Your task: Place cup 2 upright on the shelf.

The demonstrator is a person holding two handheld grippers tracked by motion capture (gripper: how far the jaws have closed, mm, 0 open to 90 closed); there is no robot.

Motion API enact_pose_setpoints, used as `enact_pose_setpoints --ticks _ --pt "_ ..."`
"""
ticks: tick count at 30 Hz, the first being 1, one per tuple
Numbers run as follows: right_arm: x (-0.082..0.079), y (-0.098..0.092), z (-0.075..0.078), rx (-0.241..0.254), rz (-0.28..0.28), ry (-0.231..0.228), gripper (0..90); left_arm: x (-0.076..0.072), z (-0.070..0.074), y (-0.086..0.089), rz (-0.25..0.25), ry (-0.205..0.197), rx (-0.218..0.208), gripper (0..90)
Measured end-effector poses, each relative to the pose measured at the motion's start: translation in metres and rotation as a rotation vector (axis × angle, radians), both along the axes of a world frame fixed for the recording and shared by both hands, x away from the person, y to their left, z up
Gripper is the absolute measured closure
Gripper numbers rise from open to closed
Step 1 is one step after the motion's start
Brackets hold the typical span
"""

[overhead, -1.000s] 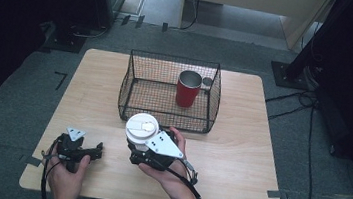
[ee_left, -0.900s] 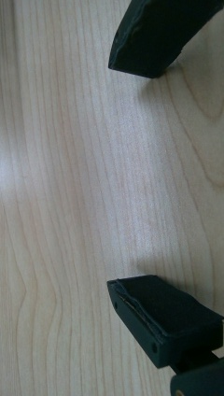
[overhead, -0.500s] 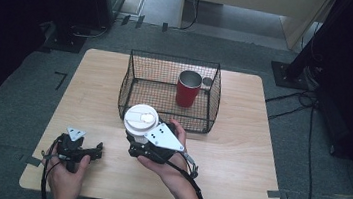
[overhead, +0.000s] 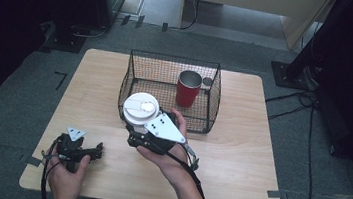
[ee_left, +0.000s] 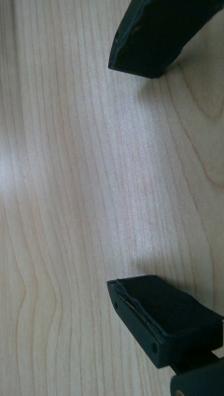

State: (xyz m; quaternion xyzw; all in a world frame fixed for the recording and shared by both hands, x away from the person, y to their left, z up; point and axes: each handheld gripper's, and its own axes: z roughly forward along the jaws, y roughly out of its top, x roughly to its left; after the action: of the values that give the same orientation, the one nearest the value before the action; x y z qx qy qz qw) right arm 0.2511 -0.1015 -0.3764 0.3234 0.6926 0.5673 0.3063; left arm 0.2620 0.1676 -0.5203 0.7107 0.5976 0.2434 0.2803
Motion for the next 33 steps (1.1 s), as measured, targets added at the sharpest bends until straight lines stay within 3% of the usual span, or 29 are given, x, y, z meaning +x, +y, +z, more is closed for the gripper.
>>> enact_pose_setpoints --ticks 18,33 --pt "0.023 0.007 0.029 0.041 -0.037 -0.083 16.3 0.000 0.000 0.000 0.000 0.001 0.000 0.0" --pt "0.055 0.009 0.035 0.098 -0.086 -0.101 16.3 0.000 0.000 0.000 -0.001 0.001 0.000 0.1"
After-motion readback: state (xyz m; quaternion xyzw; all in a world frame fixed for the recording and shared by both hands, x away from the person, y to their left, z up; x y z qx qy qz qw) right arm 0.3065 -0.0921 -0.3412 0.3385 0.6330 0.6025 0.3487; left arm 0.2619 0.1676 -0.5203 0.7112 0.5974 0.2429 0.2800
